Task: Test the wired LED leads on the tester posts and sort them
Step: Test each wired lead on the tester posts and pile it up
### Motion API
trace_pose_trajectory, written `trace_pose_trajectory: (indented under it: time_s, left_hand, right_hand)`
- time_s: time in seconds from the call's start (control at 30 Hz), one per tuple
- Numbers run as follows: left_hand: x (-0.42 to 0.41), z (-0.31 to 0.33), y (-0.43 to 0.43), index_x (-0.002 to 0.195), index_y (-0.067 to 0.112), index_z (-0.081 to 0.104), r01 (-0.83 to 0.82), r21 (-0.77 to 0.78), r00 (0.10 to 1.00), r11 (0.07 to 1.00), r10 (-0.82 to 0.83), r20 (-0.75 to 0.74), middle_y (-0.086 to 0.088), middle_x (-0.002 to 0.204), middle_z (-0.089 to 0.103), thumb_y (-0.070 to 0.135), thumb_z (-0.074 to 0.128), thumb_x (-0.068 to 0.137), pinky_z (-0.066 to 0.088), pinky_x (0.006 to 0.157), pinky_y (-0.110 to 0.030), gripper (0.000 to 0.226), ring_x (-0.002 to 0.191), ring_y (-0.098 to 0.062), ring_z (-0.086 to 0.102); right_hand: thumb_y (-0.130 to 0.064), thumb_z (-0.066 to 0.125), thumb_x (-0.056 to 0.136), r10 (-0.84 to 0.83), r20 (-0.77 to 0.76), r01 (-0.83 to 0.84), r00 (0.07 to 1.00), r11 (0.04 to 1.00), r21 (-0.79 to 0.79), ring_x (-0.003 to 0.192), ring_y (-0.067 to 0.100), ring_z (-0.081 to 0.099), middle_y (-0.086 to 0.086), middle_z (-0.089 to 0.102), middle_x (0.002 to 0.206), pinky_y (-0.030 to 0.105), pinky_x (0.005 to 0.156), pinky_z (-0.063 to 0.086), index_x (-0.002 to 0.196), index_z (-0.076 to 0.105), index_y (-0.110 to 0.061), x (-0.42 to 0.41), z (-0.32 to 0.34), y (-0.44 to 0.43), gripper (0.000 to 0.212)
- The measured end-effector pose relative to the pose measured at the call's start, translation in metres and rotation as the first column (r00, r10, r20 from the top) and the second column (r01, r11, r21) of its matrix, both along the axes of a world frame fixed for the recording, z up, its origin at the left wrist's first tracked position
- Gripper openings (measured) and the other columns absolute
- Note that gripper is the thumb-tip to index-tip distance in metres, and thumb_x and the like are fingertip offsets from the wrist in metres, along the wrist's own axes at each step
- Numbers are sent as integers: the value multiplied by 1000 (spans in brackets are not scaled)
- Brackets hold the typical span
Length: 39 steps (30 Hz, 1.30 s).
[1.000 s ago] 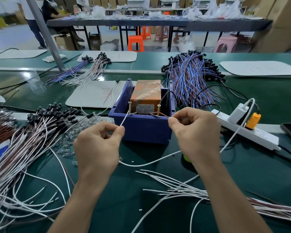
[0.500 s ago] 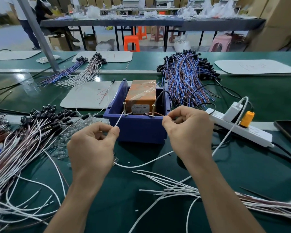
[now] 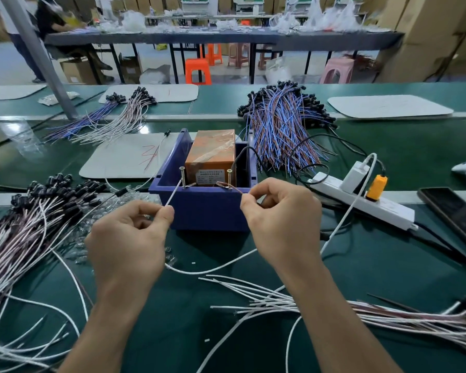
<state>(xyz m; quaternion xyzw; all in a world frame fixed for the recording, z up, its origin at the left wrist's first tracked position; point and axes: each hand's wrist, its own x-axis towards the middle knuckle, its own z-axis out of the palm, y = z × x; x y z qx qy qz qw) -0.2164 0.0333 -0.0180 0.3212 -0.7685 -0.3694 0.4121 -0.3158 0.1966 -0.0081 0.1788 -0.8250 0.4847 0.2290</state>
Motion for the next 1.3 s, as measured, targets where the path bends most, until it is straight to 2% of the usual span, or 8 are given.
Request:
trace_pose_trajectory:
  time_s: [0.27, 0.5, 0.57, 0.67, 0.8, 0.93, 1.17, 1.3]
  left_hand:
    - [2, -2, 2, 77, 37, 72, 7, 46, 1000, 999, -6, -27, 15, 55, 66, 37, 81, 84, 53, 54, -32, 12, 47, -15, 64]
    - [9, -6, 11, 83, 33, 60, 167, 173, 962, 971, -122, -245, 2, 54, 60, 37, 54, 95, 54, 46, -36, 14, 44, -16, 58]
    - [9, -7, 16, 83, 34, 61, 251, 157, 945, 955, -206, -253, 6, 50, 49, 41, 59, 90, 40, 38, -29, 11, 39, -12, 41]
    - [7, -10, 20, 88, 37, 72, 334, 99, 927, 937, -308, -214, 11, 50, 40, 50, 68, 78, 29, 43, -19, 17, 43, -7, 32]
    - [3, -13, 22, 84, 41, 79, 380, 98, 919, 920, -362, -158, 12, 50, 36, 38, 81, 76, 27, 44, -21, 9, 47, -5, 29]
    - [-1, -18, 21, 78, 39, 80, 411, 144, 904, 900, -383, -187, 12, 51, 48, 15, 85, 81, 32, 46, -16, 25, 49, -4, 35]
    - [-1, -20, 22, 78, 38, 79, 425, 118, 901, 898, -406, -156, 16, 50, 47, 29, 80, 78, 29, 46, -11, 9, 47, -2, 34]
    - [-2, -20, 20, 77, 38, 79, 425, 134, 901, 895, -404, -159, 14, 51, 50, 18, 84, 82, 32, 46, -13, 22, 48, -1, 36]
  right_hand:
    - [-36, 70, 77, 124, 21, -124, 992, 992, -2, 49, 10, 49, -19, 54, 52, 18, 49, 33, 66, 67, -27, 5, 2, 7, 15]
    - [-29, 75, 75, 264, 41, -262, 964, 964, -46, 45, 6, 50, -20, 54, 50, 10, 50, 33, 65, 70, -28, 11, -1, 12, 11]
    - [-27, 77, 75, 290, 42, -288, 956, 956, -50, 46, 6, 51, -20, 55, 51, 8, 50, 33, 66, 71, -28, 13, -2, 11, 11]
    - [-28, 77, 75, 322, 64, -319, 945, 946, -49, 49, 9, 56, -14, 63, 56, 17, 48, 41, 71, 72, -28, 17, -3, 9, 7]
    - [-26, 78, 77, 354, 64, -352, 933, 935, -38, 49, 11, 58, -11, 65, 59, 24, 47, 46, 74, 73, -28, 21, -4, 8, 7]
    - [-25, 78, 77, 365, 64, -364, 929, 931, -26, 46, 5, 49, -11, 59, 55, 15, 47, 36, 75, 72, -28, 20, -4, 9, 7]
    - [-21, 80, 80, 383, 88, -383, 919, 924, -22, 45, 6, 41, -7, 52, 51, 15, 47, 32, 75, 72, -28, 14, -7, 13, 12]
    - [-20, 80, 81, 404, 108, -403, 908, 915, -30, 46, 5, 39, -3, 52, 51, 19, 46, 32, 75, 72, -28, 14, -8, 12, 13]
